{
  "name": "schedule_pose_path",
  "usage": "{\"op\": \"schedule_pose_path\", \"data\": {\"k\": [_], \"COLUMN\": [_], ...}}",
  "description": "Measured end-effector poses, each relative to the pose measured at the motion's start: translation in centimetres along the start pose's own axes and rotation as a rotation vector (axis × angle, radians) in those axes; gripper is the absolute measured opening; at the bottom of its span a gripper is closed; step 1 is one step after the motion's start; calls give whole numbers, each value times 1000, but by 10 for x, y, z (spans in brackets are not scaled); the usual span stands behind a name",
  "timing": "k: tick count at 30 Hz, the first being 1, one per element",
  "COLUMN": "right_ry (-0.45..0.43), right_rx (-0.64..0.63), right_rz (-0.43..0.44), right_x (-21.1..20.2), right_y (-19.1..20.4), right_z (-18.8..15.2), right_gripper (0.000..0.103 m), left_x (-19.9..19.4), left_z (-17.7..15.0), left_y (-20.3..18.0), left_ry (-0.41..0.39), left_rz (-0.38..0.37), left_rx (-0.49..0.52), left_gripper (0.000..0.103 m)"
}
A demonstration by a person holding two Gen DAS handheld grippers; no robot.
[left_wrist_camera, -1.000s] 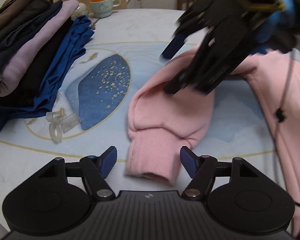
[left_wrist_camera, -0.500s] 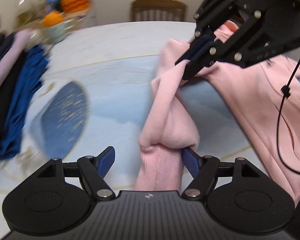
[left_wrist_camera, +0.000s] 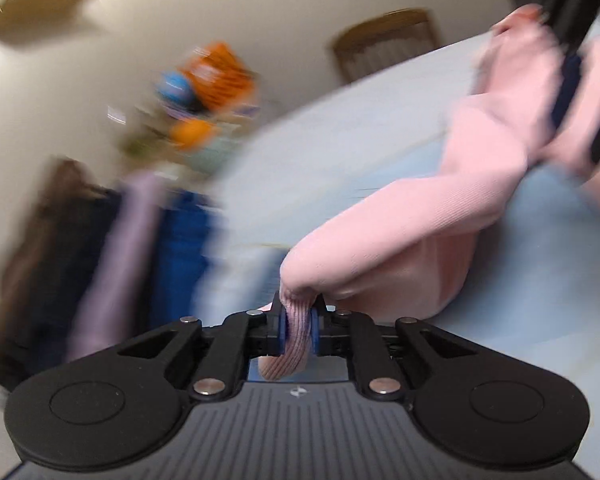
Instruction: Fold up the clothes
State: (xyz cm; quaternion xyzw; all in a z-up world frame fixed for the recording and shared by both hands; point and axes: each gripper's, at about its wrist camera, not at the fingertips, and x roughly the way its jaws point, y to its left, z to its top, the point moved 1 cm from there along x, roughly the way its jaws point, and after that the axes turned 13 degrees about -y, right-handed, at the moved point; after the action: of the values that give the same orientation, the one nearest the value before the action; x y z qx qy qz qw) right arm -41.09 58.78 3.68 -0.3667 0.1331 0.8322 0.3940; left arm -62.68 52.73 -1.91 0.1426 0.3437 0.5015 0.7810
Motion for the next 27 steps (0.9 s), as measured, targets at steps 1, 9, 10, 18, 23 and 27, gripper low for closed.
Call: {"op": "schedule_pose_path", "data": {"k": [1, 9, 10, 18, 23, 27], "right_ry": [29, 190, 197, 252, 241, 232], "right_rx": [5, 110, 117, 168, 177, 185], "right_rz": [-25, -267, -268, -275, -225, -184], "right_x": [-1, 13, 15, 36, 53, 66], "right_y": [-13, -130, -136, -181, -178, -176], "right_z": [-6, -44, -46, -58, -54, -50], "right_gripper": [103, 103, 103, 103, 103, 103], "left_x": [5, 38, 41, 18, -10, -2], "left_z": [-6, -43, -46, -52, -35, -11], "left_y": [7, 13, 9, 10, 35, 32], "left_ry": [-6, 8, 15, 66, 27, -13], "left_rz": [38, 59, 52, -75, -153, -247], "left_rx": [37, 197, 207, 202, 40, -99], "left_gripper": [10, 10, 10, 62, 95, 95]}}
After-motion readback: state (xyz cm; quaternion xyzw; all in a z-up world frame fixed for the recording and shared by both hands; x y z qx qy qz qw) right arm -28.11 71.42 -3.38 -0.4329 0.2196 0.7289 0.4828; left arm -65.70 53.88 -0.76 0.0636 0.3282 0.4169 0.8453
